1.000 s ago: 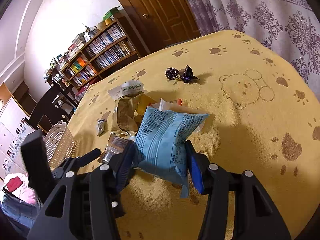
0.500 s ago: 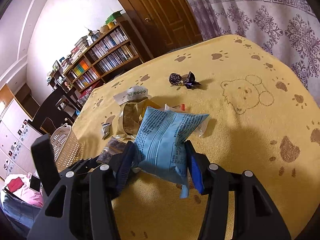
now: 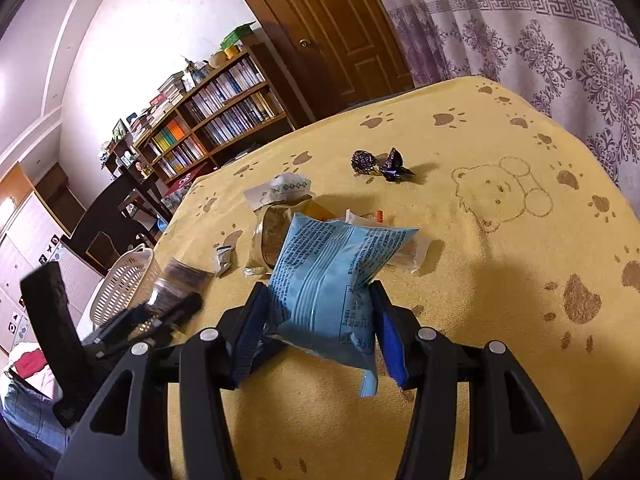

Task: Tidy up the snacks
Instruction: 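Grasp the brown cookie packet with the left tool and carry it to the white basket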

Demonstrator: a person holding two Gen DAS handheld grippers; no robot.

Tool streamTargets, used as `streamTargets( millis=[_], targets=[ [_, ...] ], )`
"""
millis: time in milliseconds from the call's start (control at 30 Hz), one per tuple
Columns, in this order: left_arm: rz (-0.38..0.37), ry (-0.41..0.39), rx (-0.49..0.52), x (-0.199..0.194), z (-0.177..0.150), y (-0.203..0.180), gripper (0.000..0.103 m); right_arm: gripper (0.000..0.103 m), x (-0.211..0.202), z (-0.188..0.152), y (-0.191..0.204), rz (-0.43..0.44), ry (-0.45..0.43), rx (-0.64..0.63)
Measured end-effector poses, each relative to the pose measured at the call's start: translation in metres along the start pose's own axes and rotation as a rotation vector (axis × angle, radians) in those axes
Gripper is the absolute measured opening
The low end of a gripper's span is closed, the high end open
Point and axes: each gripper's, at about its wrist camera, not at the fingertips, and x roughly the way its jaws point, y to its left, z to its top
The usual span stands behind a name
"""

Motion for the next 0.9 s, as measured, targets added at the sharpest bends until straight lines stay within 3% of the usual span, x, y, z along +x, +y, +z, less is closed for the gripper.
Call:
streamTargets(
  millis=[300,733,800,867,900],
  targets=[
    [0.136,-0.105,-0.082,-0.049,0.014,0.057,0.06,0.052,-0.003,-0.004,0.011,0.02,0.001,-0.026],
    [0.322,-0.163,-0.201,-0.089,0.015,0.147,0.06,0.052,-0.006,-0.018,0.035,0.051,0.017,-0.075],
    [0.341,-0.173,-0.216,-0.094,0.014,0.158,0.064,0.052,-0.006,-0.02,0.04,0.056,0.018,-0.082],
    [0.364,-0.186,-0.237,-0.098,0.013,0.165,0.084,0.052,-0.007,-0.021,0.044,0.062,0.02,-0.091],
    [0.374,-0.194,-0.253,-0.102,0.013,0.171,0.087,0.052,-0.007,-0.023,0.047,0.066,0.021,-0.095]
  ],
)
